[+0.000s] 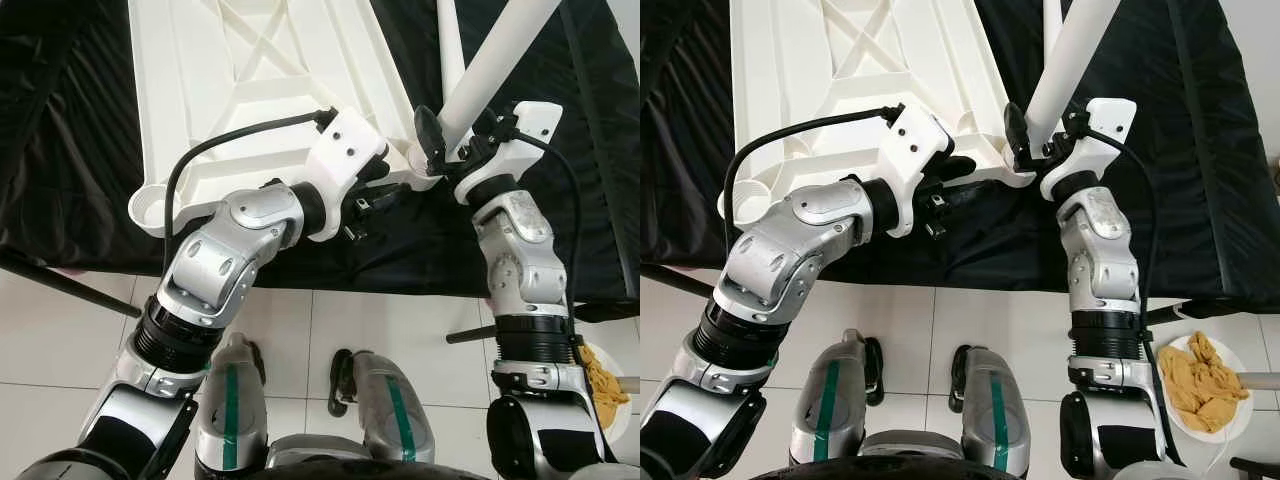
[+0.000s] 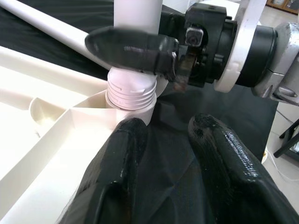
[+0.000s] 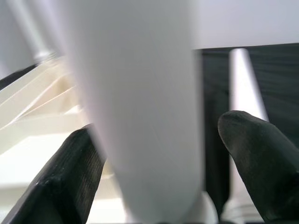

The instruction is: Building children table

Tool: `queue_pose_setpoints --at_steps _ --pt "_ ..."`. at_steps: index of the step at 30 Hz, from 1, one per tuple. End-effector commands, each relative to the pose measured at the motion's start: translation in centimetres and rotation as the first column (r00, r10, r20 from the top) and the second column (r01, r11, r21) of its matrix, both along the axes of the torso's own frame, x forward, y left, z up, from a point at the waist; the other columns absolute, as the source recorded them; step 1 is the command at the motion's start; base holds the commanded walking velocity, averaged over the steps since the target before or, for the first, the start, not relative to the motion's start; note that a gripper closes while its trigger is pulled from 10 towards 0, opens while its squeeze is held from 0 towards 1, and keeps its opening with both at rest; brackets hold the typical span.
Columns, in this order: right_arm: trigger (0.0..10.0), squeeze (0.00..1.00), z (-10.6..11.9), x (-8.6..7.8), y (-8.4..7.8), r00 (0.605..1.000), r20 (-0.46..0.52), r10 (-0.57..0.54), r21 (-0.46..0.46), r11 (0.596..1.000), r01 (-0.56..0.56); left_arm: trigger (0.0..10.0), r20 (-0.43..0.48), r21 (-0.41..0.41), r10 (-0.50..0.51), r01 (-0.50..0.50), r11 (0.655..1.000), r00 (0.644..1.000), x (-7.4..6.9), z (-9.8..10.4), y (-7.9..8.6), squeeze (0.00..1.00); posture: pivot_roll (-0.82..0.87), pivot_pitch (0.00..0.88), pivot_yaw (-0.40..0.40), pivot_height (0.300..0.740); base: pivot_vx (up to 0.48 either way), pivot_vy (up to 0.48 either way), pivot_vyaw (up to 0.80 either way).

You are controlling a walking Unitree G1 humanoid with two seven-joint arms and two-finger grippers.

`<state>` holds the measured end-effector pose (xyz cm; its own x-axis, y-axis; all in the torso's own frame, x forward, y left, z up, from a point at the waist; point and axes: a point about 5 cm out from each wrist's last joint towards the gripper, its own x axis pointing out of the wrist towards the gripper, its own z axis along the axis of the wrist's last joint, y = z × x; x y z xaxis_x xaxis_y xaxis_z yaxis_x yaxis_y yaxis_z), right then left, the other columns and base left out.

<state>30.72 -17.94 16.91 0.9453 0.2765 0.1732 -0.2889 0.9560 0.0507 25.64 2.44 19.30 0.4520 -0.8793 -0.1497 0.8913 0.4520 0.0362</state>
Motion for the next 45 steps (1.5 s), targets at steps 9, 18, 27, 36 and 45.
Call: queue_pose_setpoints --at_steps 9,18,27,36,45 --pt "10.0 0.0 -0.3 -0.1 -1.5 0.973 -0.04 0.227 -0.163 0.959 -0.23 10.0 0.026 0.01 0.031 -0.031 0.999 0.999 0.3 0.2 0.0 0.0 0.05 0.019 -0.049 0.74 0.0 0.0 0.0" --pt "10.0 0.0 0.0 1.5 -2.6 0.947 -0.061 0.315 -0.196 0.927 -0.321 10.0 0.03 0.008 0.006 -0.007 1.0 1.0 0.2 0.4 -0.3 0.0 0.04 0.026 -0.034 0.74 0.0 0.0 0.0" --pt "6.2 0.0 -0.6 2.9 -2.7 0.949 -0.072 0.307 -0.178 0.932 -0.316 10.0 0.039 0.007 0.002 -0.002 1.0 0.999 0.2 0.7 -0.4 0.0 0.06 0.03 -0.032 0.74 0.0 0.0 0.0" --pt "0.0 0.0 -1.6 3.5 -2.6 0.95 -0.087 0.299 -0.152 0.939 -0.31 10.0 0.039 0.01 0.0 0.0 1.0 0.999 0.1 0.8 -0.3 0.0 0.06 0.035 -0.028 0.74 0.0 0.0 0.0" --pt "0.0 0.0 -1.9 3.5 -2.7 0.95 -0.072 0.303 -0.139 0.94 -0.311 10.0 0.038 0.008 0.0 0.0 1.0 0.999 0.0 0.9 -0.2 0.0 0.07 0.043 -0.028 0.74 0.0 0.0 0.0"
